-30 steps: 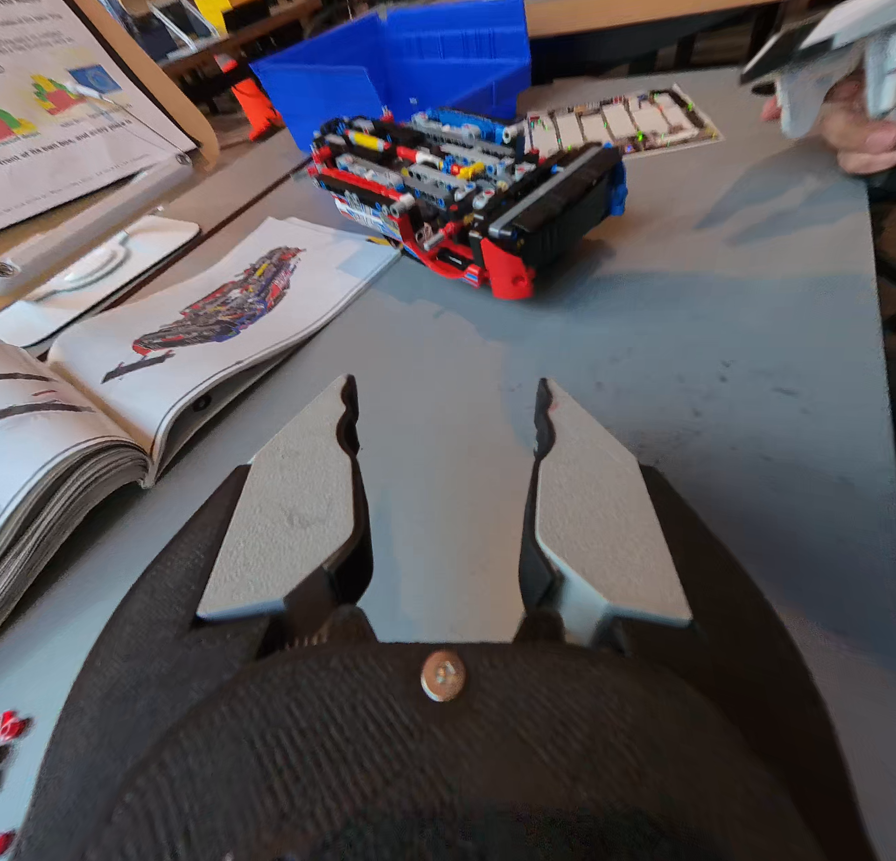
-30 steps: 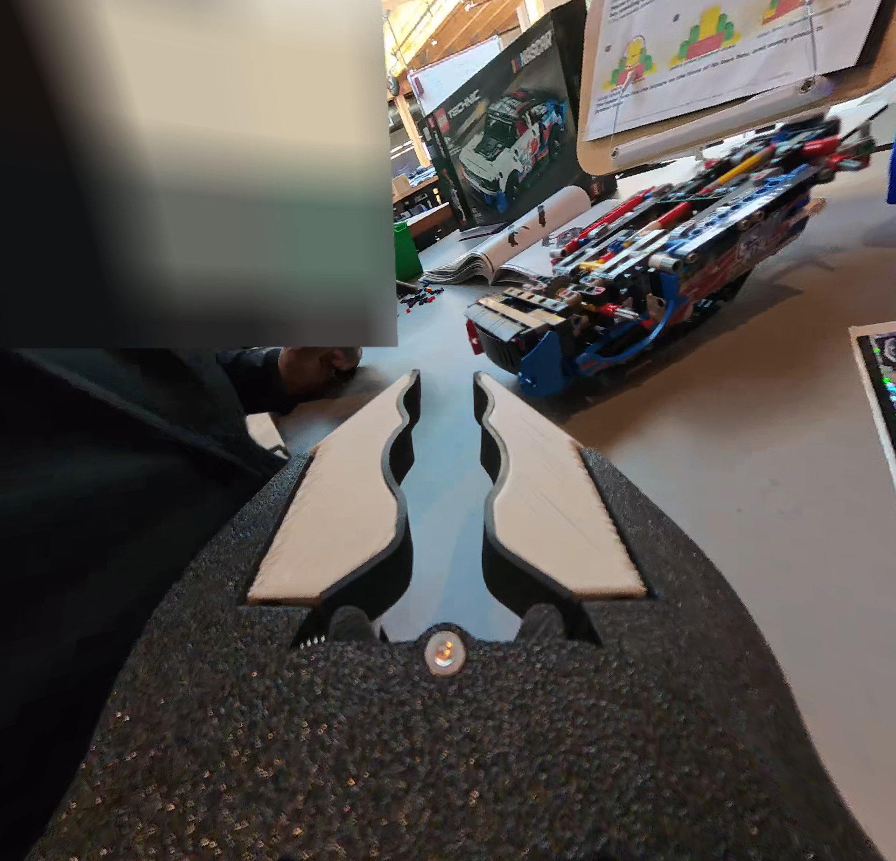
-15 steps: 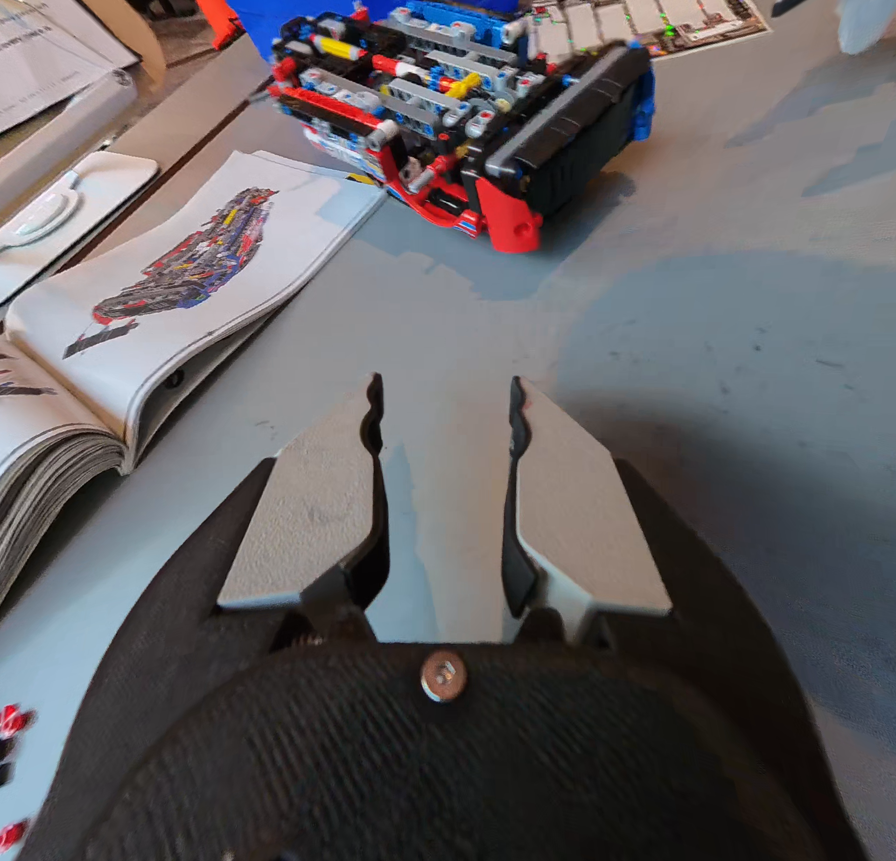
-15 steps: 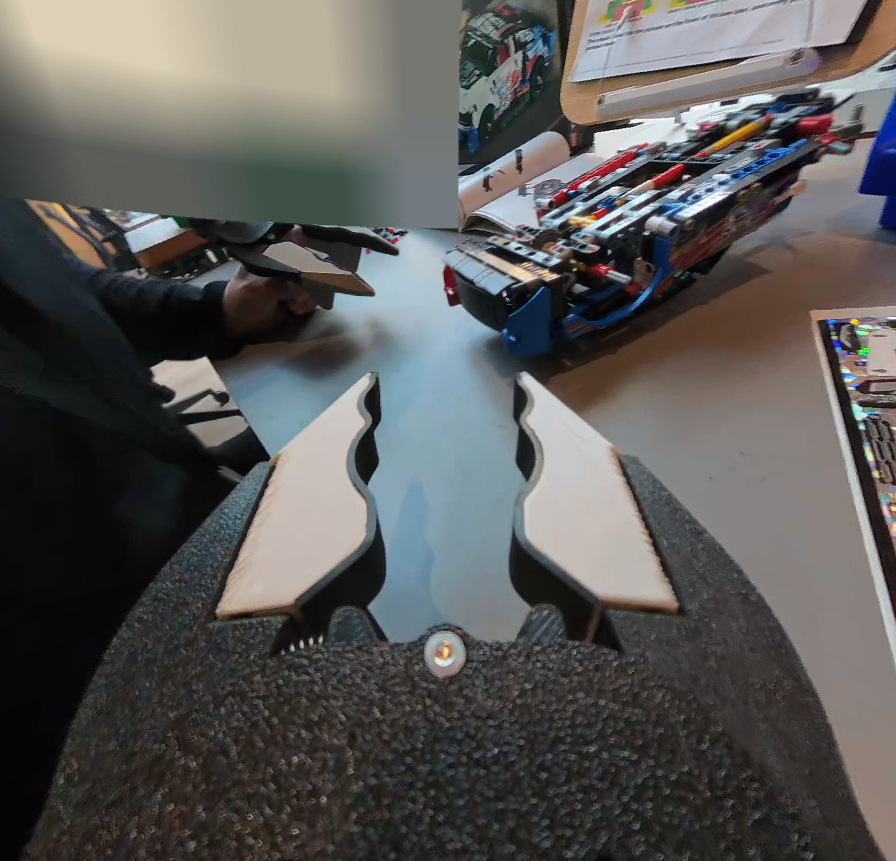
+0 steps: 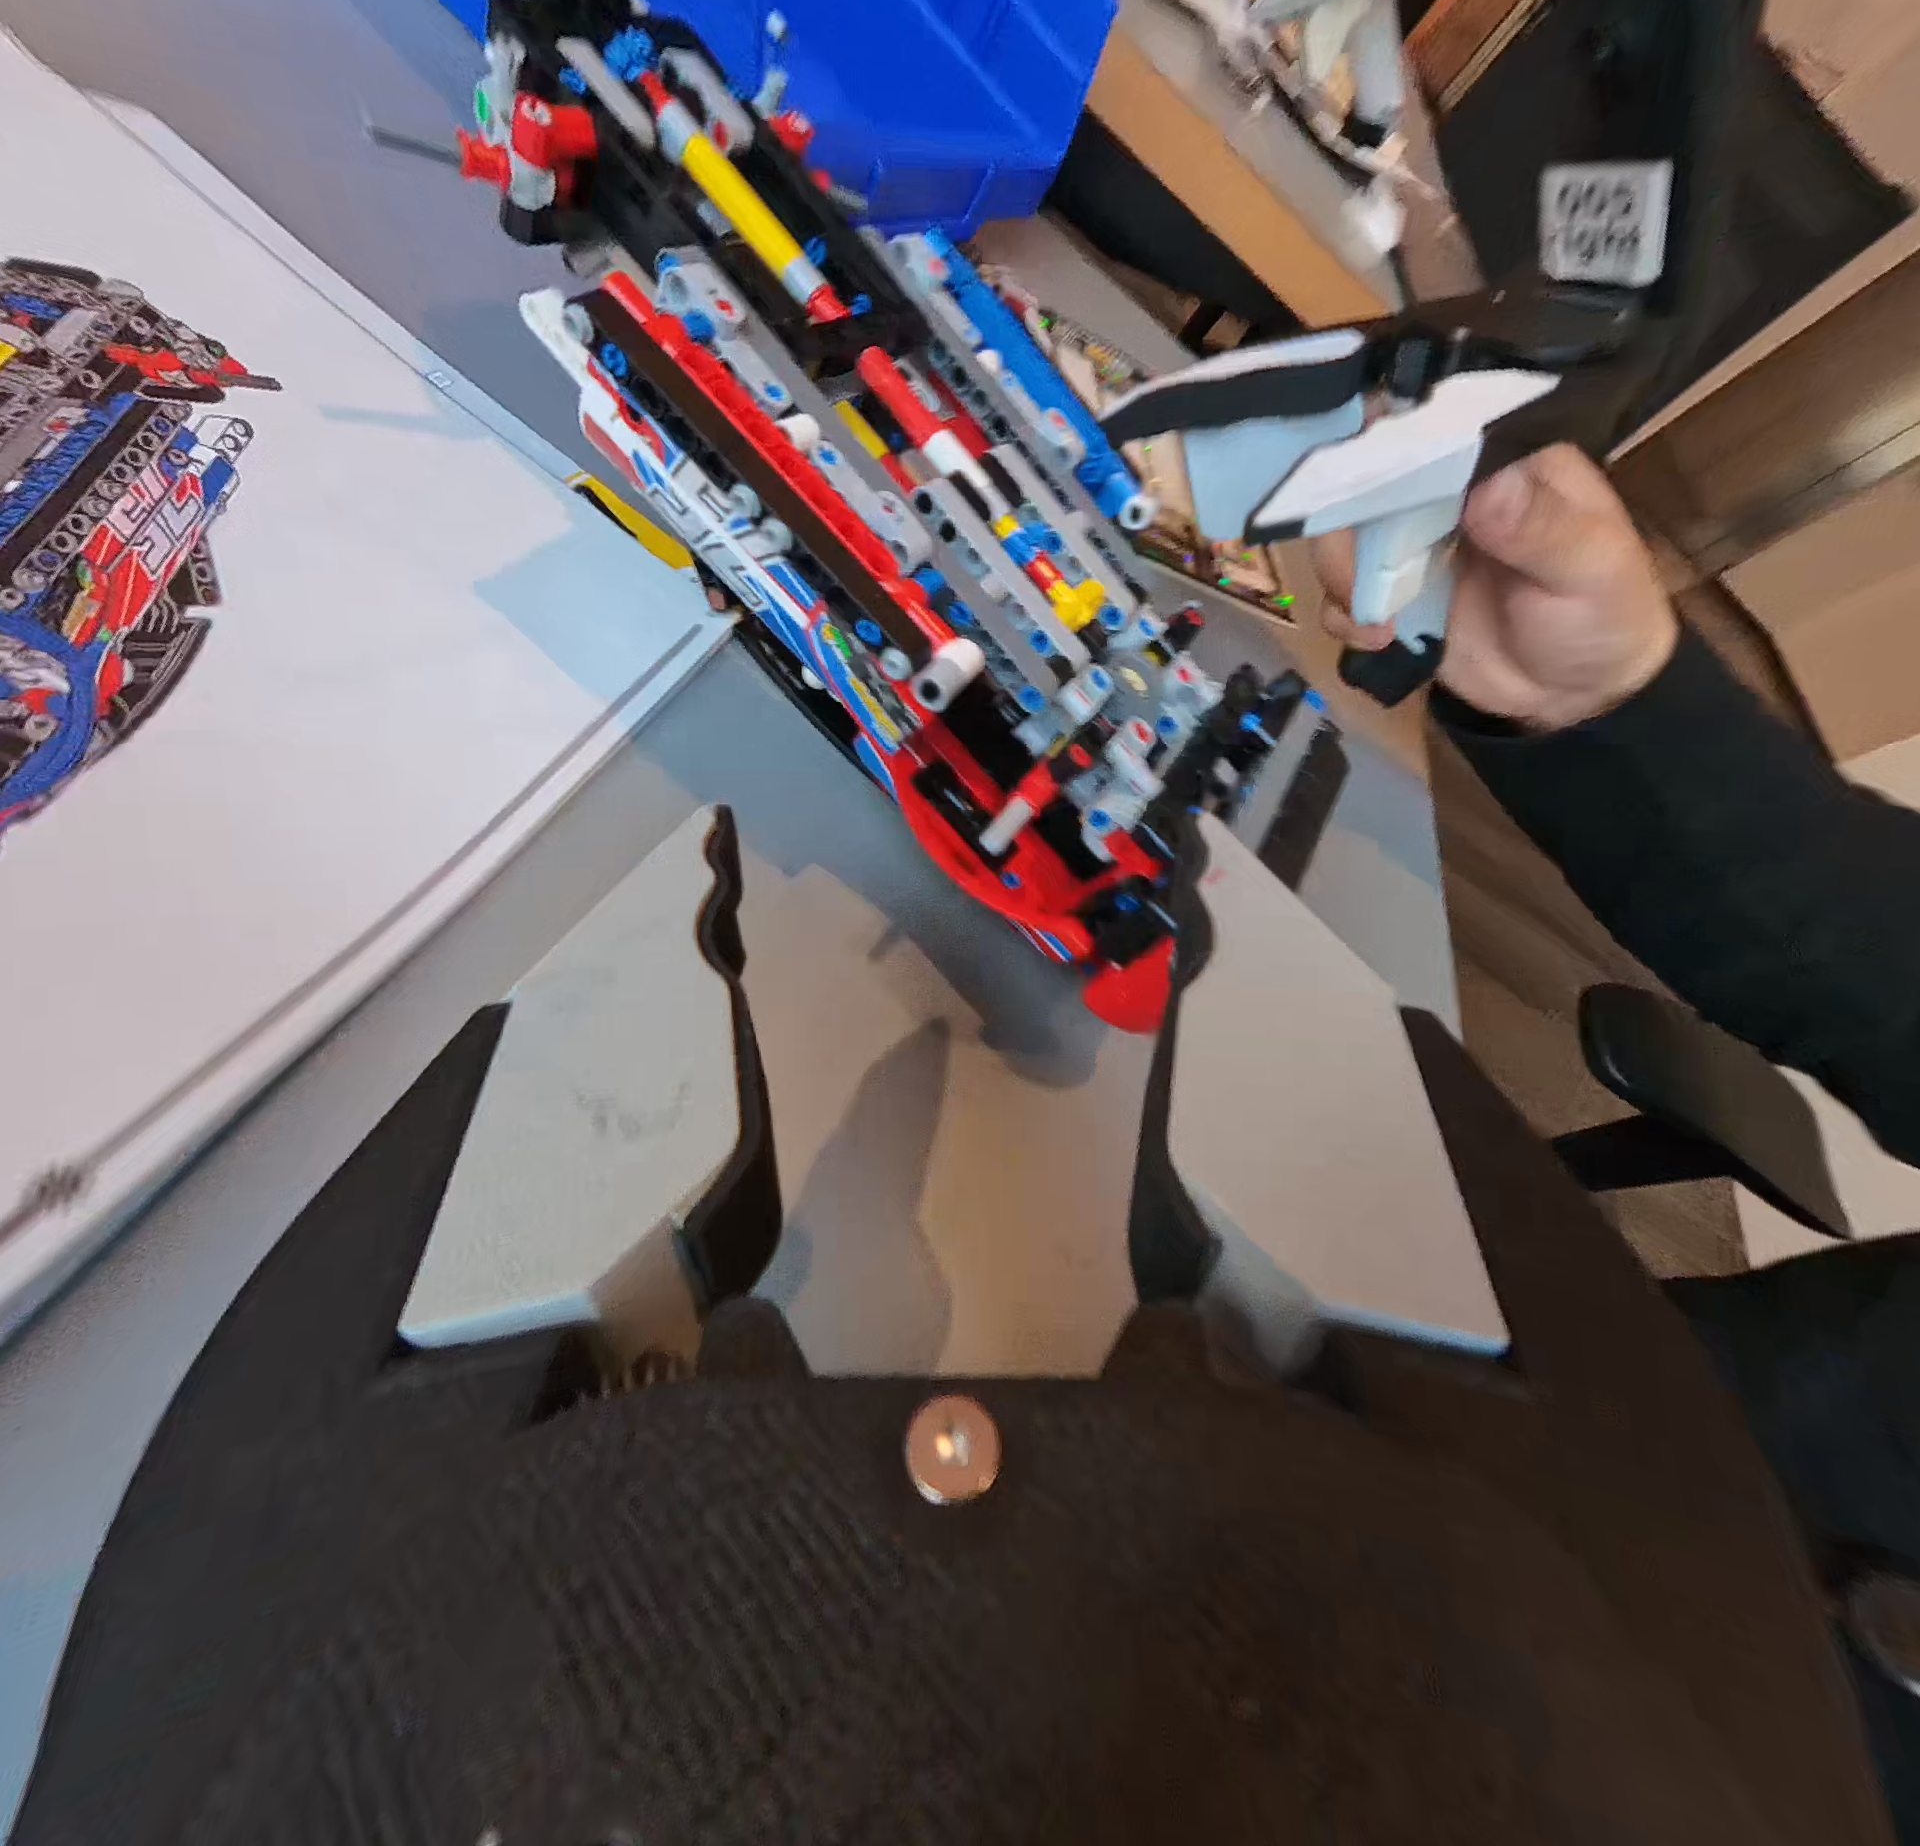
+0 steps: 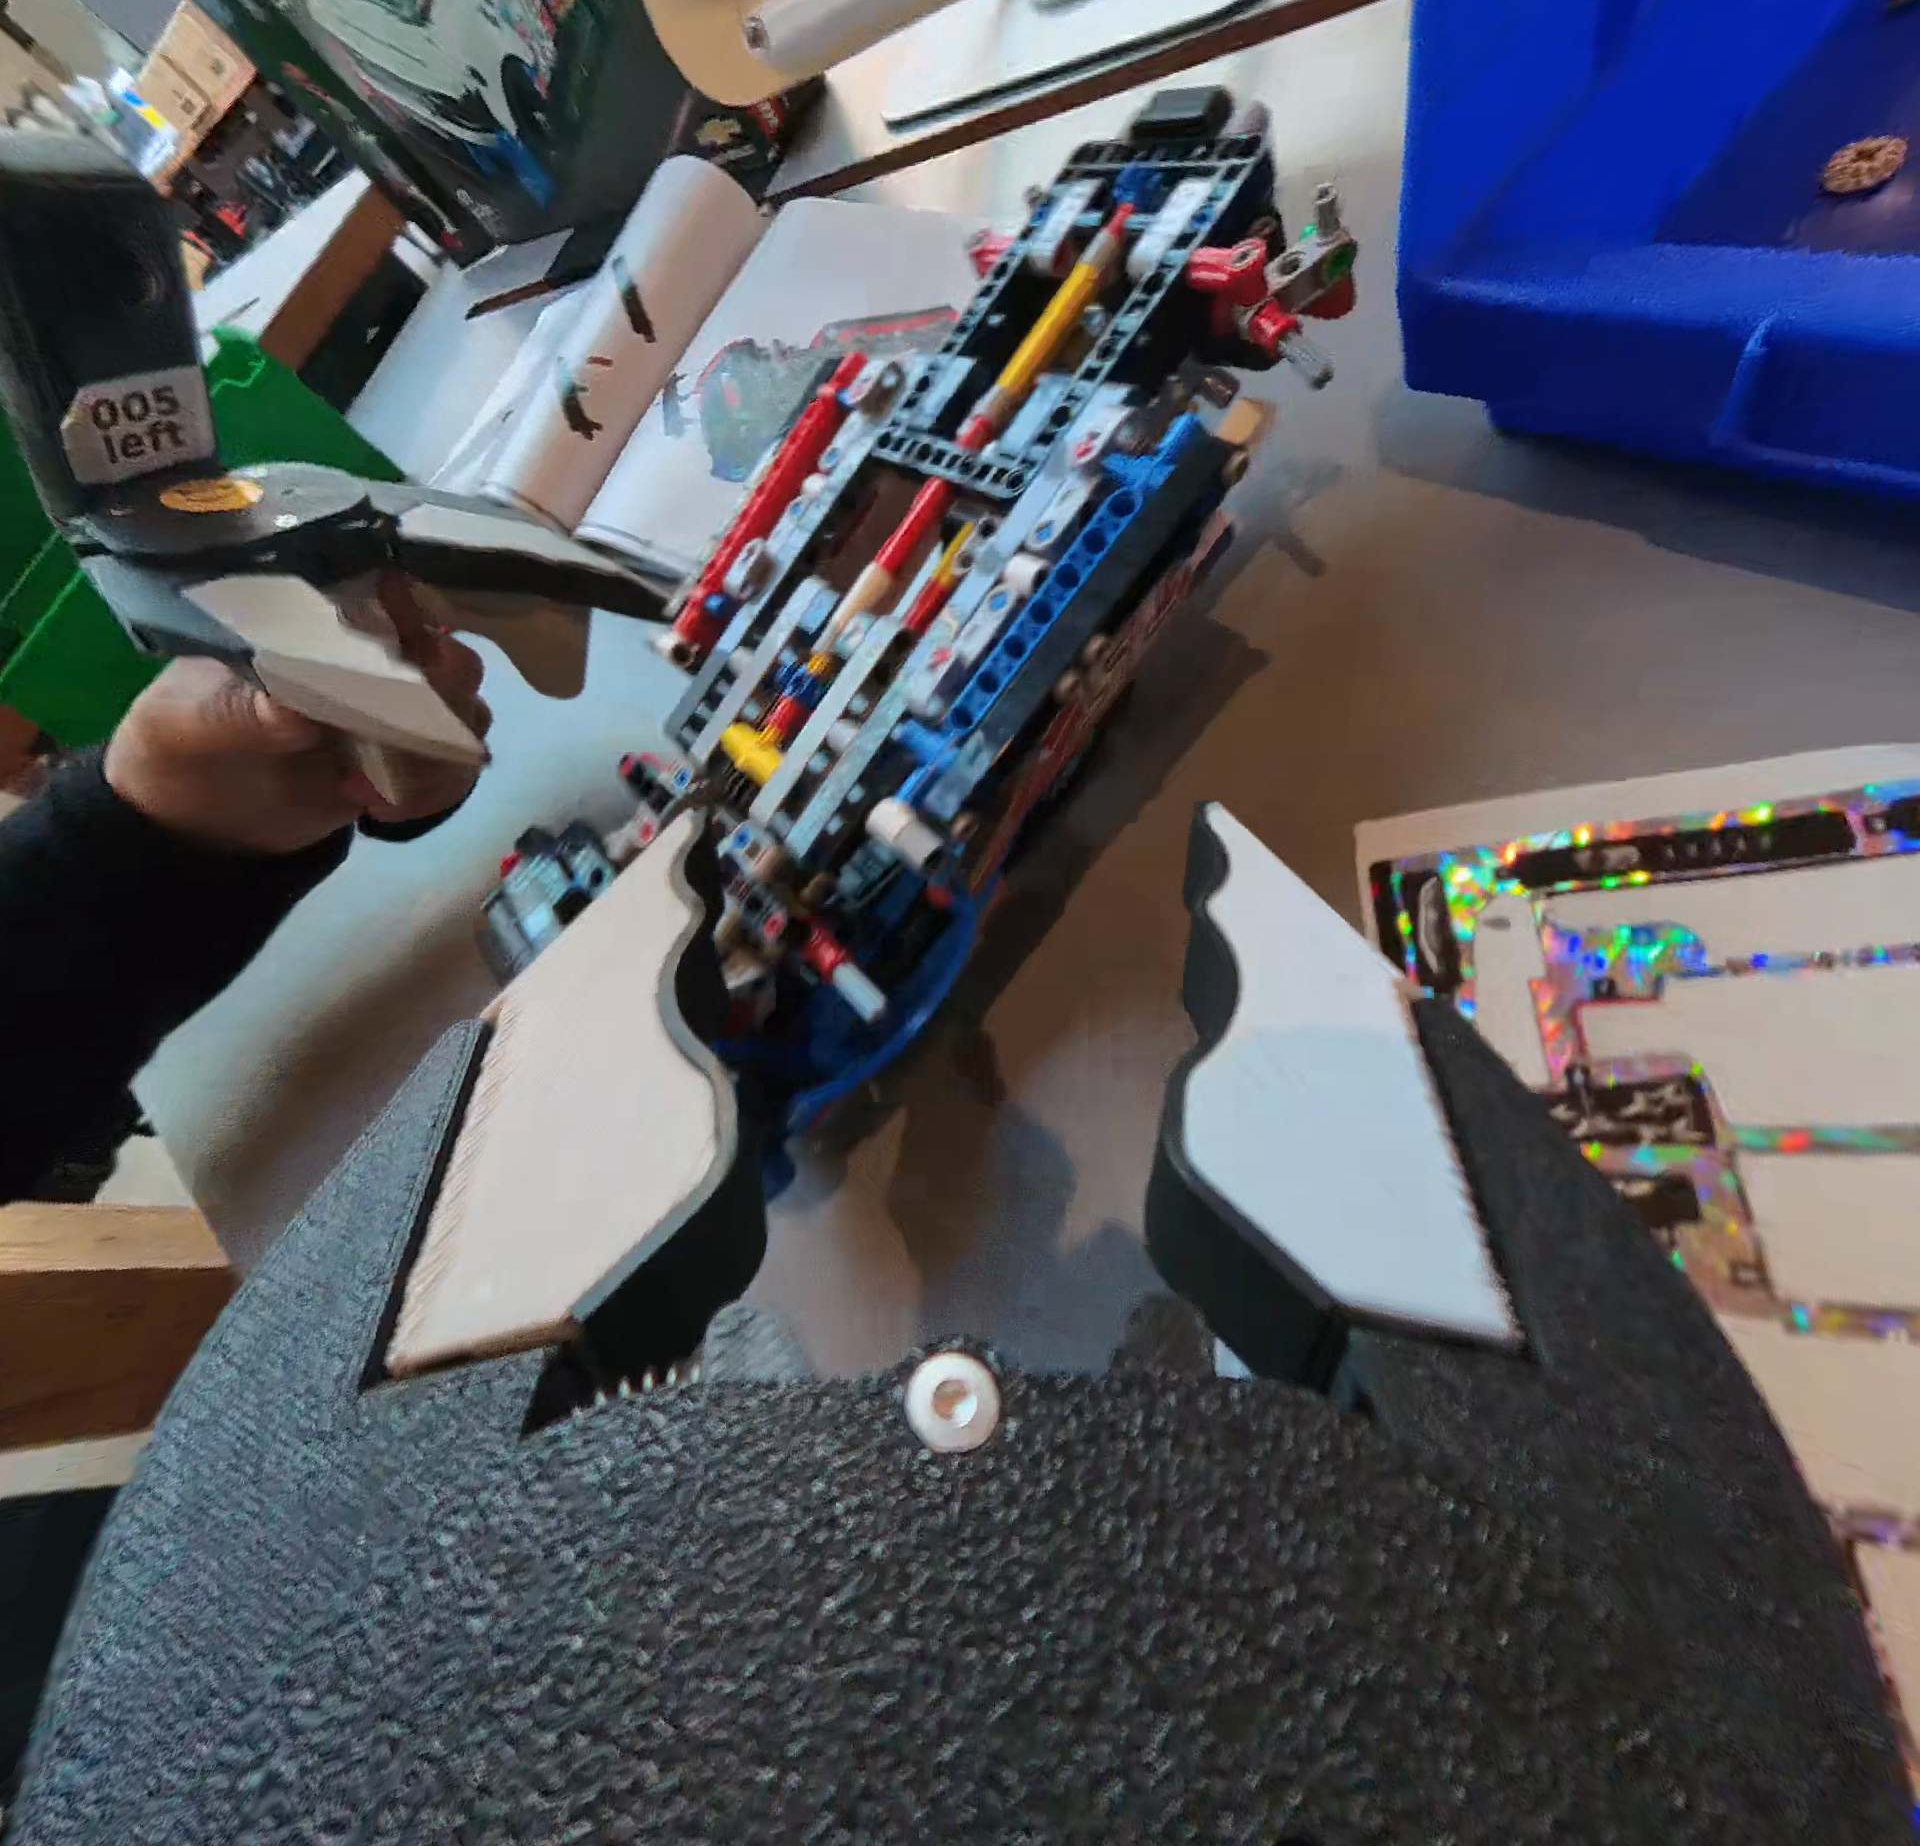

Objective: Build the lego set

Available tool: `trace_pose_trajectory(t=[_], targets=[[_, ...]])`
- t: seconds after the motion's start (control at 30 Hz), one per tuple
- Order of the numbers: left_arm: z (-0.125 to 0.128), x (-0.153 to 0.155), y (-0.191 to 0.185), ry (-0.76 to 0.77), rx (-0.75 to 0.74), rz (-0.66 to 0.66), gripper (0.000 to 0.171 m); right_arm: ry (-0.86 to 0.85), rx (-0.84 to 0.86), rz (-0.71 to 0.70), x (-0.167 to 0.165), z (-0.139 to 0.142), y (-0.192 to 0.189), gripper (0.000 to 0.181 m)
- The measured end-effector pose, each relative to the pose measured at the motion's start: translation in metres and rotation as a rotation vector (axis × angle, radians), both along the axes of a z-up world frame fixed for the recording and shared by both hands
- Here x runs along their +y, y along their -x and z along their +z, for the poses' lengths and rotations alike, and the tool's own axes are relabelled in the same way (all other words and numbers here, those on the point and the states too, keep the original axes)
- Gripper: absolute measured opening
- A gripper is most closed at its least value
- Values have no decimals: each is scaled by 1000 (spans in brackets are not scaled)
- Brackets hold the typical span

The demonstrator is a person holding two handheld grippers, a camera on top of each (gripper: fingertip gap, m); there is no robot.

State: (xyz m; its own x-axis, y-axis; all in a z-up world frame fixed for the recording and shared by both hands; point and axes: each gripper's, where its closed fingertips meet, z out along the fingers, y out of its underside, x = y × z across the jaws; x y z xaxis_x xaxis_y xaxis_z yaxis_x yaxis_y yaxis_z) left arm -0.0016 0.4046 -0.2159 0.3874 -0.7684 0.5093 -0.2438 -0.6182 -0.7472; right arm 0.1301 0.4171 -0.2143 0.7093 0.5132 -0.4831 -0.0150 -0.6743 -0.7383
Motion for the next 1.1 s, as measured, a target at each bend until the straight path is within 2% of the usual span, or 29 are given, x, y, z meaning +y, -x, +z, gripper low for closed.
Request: trace_pose_trajectory(t=[0.1, 0.17, 0.27, 0.43, 0.5, 0.57, 0.63, 0.7, 0.77, 0.8, 0.83, 0.87, 0.9, 0.97, 1.0, 1.1], targets=[[-1, 2, -26, 50, -19, -54, 83, 60, 26, 35, 19, -7, 6, 85], [0, -2, -40, 82, -26, -80, 83, 111, 98, 142, 9, -6, 19, 54], [-6, -6, -49, 28, 49, -81, 86, 73, 6, 127, 3, -11, 13, 53], [-4, -48, -72, 1, 56, -164, 111, 10, -113, 116, -31, -12, -5, 53], [-3, -64, -74, -5, 57, -204, 105, 4, -130, 115, -45, -12, -12, 54], [7, -64, -67, -20, 33, -198, 97, -18, -117, 114, -56, -8, -19, 56], [28, -37, -46, -38, -2, -101, 101, -69, -100, 81, -59, 0, -32, 55], [37, 8, -15, -71, 64, 36, 106, -108, -79, 32, -57, 5, -47, 55], [25, 58, 24, -62, 239, 170, 124, -131, -48, -1, -55, 9, -57, 55], [15, 80, 44, -42, 339, 220, 125, -140, -32, -11, -53, 10, -60, 55], [6, 95, 59, -23, 404, 241, 116, -149, -18, -21, -51, 11, -62, 54], [-2, 105, 67, 2, 436, 245, 101, -156, -7, -29, -48, 11, -64, 55], [-10, 110, 70, 39, 454, 241, 96, -156, -2, -25, -46, 10, -64, 54], [-31, 110, 70, 100, 533, 210, 106, -146, -14, -10, -44, 6, -63, 54], [-42, 109, 72, 93, 595, 192, 105, -151, -18, -13, -43, 6, -63, 54], [-62, 114, 82, -36, 753, 190, 82, -169, -5, 4, -44, 8, -61, 53]])
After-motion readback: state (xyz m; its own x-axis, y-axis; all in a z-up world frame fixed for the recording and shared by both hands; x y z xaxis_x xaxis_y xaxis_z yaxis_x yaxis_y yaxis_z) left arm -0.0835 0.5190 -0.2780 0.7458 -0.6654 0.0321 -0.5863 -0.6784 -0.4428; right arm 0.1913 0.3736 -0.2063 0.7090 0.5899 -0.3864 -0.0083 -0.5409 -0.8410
